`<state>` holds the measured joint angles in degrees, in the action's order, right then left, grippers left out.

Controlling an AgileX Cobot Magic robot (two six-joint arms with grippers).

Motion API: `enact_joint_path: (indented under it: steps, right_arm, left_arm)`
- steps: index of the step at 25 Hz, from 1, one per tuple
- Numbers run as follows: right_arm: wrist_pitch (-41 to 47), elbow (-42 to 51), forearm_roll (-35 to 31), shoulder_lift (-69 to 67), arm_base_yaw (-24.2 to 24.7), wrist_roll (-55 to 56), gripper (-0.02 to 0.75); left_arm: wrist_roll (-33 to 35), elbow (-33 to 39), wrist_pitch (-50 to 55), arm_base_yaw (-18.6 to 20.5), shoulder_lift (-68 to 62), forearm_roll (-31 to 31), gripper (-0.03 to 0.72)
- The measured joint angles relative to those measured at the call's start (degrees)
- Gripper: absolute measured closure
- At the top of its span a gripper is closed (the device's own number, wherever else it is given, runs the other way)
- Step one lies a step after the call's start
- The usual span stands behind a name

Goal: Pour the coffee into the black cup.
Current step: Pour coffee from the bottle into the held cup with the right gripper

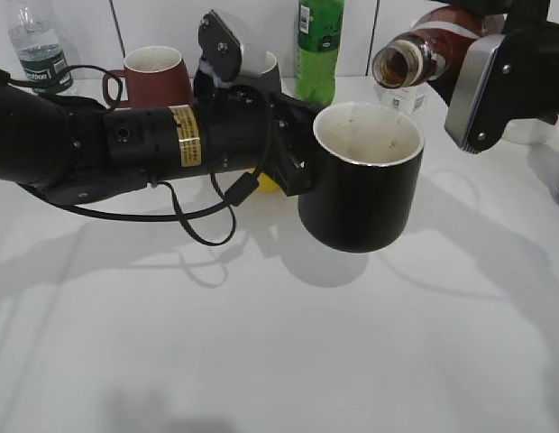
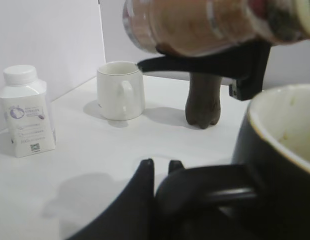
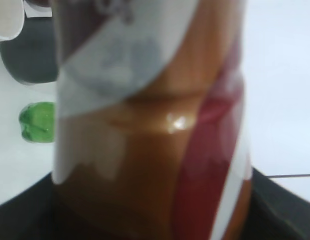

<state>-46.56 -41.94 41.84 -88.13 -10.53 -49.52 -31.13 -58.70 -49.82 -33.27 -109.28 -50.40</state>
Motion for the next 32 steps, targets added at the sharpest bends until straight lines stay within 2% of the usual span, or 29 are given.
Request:
enact_joint_path:
  steps: [20, 32]
  right_arm:
    - [-1.87, 0.00, -0.45, 0.00, 0.00, -4.79, 0.211]
    - [-1.91, 0.00, -2.06, 0.00, 0.00, -7.15, 0.211]
  left_arm:
    - [0.00, 0.00, 0.18, 0.00, 0.00, -0.04, 0.636]
    - [0.00, 0.00, 0.53, 0.00, 0.00, -3.04, 0.636]
